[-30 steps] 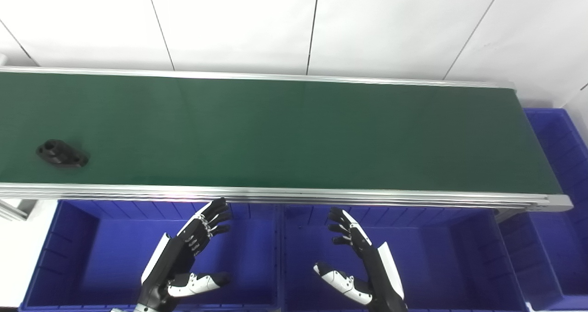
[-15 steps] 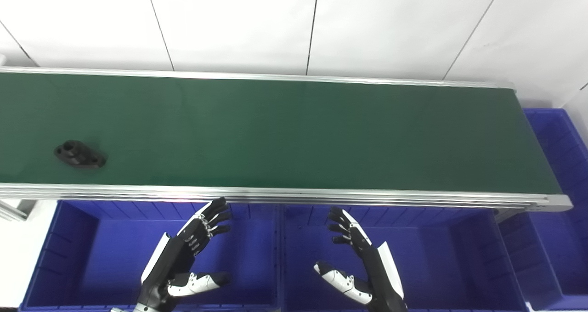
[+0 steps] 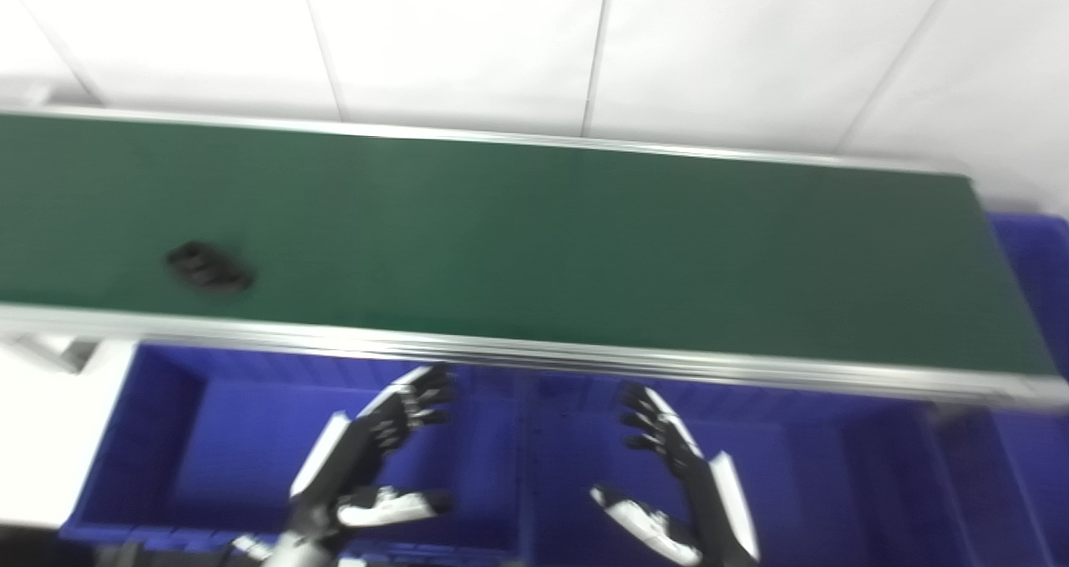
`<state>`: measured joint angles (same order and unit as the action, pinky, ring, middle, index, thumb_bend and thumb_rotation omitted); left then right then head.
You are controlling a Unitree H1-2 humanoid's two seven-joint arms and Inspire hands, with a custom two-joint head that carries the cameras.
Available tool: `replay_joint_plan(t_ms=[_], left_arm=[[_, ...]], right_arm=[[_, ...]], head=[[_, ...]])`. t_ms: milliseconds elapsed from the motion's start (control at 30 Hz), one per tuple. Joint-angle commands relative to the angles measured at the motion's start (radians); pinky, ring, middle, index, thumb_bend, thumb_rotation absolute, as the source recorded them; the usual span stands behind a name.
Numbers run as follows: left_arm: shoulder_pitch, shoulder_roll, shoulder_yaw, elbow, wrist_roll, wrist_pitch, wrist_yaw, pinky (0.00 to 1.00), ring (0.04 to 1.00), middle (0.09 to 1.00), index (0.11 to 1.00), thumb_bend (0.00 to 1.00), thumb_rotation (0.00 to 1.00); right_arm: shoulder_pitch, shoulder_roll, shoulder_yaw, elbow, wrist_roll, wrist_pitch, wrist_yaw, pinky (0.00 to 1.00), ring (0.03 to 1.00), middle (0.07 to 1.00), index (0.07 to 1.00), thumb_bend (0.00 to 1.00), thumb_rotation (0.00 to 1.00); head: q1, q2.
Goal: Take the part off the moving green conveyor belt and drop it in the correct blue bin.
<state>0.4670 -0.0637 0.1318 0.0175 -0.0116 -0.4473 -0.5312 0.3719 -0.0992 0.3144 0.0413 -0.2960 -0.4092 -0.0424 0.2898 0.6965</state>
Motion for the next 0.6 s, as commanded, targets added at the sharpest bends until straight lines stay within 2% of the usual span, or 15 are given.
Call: replay_joint_plan(t_ms=[0,100,267,400,567], left_arm=[[0.012,0.016,-0.041,-0.013,0.027,-0.023,0.067,0.76,0.838,0.876,0.84,0.73,0.39],[0.012,0.048,-0.104,-0.009,0.055,-0.023,0.15,0.75,0.833,0.879,0.838,0.75,0.39],[0.003,0.118,-0.217,-0.001,0.094,-0.023,0.311,0.72,0.816,0.872,0.826,0.78,0.37],[-0.012,0.188,-0.323,0.01,0.133,-0.023,0.469,0.71,0.808,0.865,0.82,0.8,0.4],[-0.041,0.271,-0.449,0.023,0.166,-0.023,0.643,0.69,0.799,0.858,0.812,0.81,0.4]], right_arm=[[-0.005,-0.013,0.004,-0.008,0.027,-0.06,-0.013,0.72,0.823,0.867,0.908,0.59,0.54],[-0.011,-0.024,0.009,0.002,0.046,-0.059,-0.013,0.73,0.83,0.87,0.91,0.57,0.51],[-0.021,-0.036,0.02,0.016,0.046,-0.06,-0.026,0.73,0.832,0.869,0.912,0.53,0.5],[-0.025,-0.037,0.027,0.028,0.045,-0.06,-0.037,0.71,0.826,0.864,0.907,0.53,0.51],[-0.036,-0.047,0.043,0.04,0.026,-0.06,-0.062,0.69,0.817,0.856,0.903,0.52,0.5]], head=[[0.035,-0.028],[0.063,-0.06],[0.07,-0.079],[0.06,-0.111],[0.046,-0.12]])
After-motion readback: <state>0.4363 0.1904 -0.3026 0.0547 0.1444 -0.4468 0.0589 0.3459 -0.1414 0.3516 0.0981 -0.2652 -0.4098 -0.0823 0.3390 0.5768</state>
